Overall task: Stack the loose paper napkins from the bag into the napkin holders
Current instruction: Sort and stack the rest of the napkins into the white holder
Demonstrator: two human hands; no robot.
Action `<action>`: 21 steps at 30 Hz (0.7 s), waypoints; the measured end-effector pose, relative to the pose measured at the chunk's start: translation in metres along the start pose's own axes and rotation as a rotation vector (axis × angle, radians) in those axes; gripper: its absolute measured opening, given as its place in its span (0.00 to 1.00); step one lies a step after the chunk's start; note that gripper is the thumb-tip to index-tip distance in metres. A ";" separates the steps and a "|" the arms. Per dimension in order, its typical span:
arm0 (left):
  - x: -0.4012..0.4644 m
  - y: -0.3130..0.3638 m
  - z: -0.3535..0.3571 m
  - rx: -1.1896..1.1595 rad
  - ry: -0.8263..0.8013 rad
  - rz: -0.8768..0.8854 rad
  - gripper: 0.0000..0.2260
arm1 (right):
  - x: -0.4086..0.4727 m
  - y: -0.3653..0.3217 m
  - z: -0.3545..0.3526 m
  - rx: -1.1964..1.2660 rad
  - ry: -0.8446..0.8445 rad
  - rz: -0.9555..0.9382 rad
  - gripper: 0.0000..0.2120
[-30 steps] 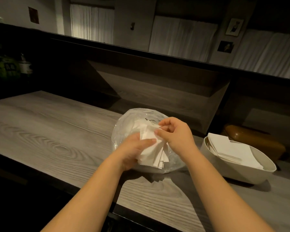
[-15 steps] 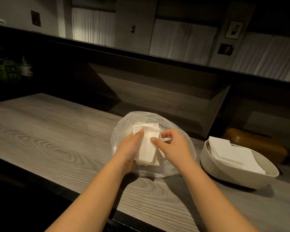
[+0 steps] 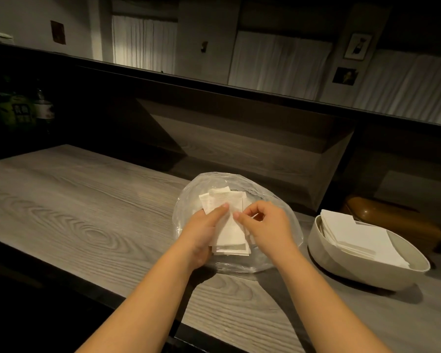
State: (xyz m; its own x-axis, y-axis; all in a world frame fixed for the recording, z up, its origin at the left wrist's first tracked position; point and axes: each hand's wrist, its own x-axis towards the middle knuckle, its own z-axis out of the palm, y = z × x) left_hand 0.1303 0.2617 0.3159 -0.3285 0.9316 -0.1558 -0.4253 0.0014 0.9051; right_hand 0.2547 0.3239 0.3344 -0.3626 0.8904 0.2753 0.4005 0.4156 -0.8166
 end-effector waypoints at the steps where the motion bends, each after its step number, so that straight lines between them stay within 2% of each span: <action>1: 0.001 0.000 0.000 -0.003 0.026 0.014 0.16 | 0.002 0.000 0.000 0.005 0.010 0.014 0.07; 3: 0.003 0.004 -0.002 -0.116 0.108 0.070 0.12 | 0.009 0.002 -0.005 0.015 0.046 0.035 0.05; 5: 0.004 0.010 -0.007 -0.282 0.201 0.153 0.06 | 0.020 0.005 -0.014 -0.121 0.024 0.063 0.05; 7: 0.005 0.013 -0.012 -0.390 0.264 0.207 0.03 | 0.033 0.010 -0.021 -0.364 -0.073 0.120 0.06; 11: 0.006 0.009 -0.013 -0.331 0.294 0.242 0.02 | 0.047 0.004 -0.023 -0.786 -0.310 0.170 0.12; 13: 0.006 0.009 -0.011 -0.333 0.289 0.260 0.01 | 0.049 -0.004 -0.017 -0.760 -0.323 0.097 0.18; 15: 0.004 0.010 -0.011 -0.381 0.301 0.270 0.01 | 0.049 -0.008 -0.009 -0.657 -0.334 -0.064 0.19; 17: 0.004 0.011 -0.013 -0.445 0.311 0.285 0.02 | 0.052 -0.007 -0.001 -0.684 -0.403 -0.208 0.21; 19: 0.006 0.012 -0.016 -0.497 0.309 0.295 0.03 | 0.056 -0.003 0.007 -0.775 -0.475 -0.261 0.29; 21: 0.008 0.012 -0.018 -0.519 0.311 0.301 0.03 | 0.060 0.000 0.012 -0.867 -0.583 -0.234 0.37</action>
State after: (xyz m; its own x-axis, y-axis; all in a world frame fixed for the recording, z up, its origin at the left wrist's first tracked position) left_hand 0.1078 0.2623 0.3181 -0.6909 0.7155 -0.1036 -0.6016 -0.4894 0.6313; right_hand 0.2234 0.3750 0.3446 -0.7619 0.6408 -0.0937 0.6472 0.7589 -0.0720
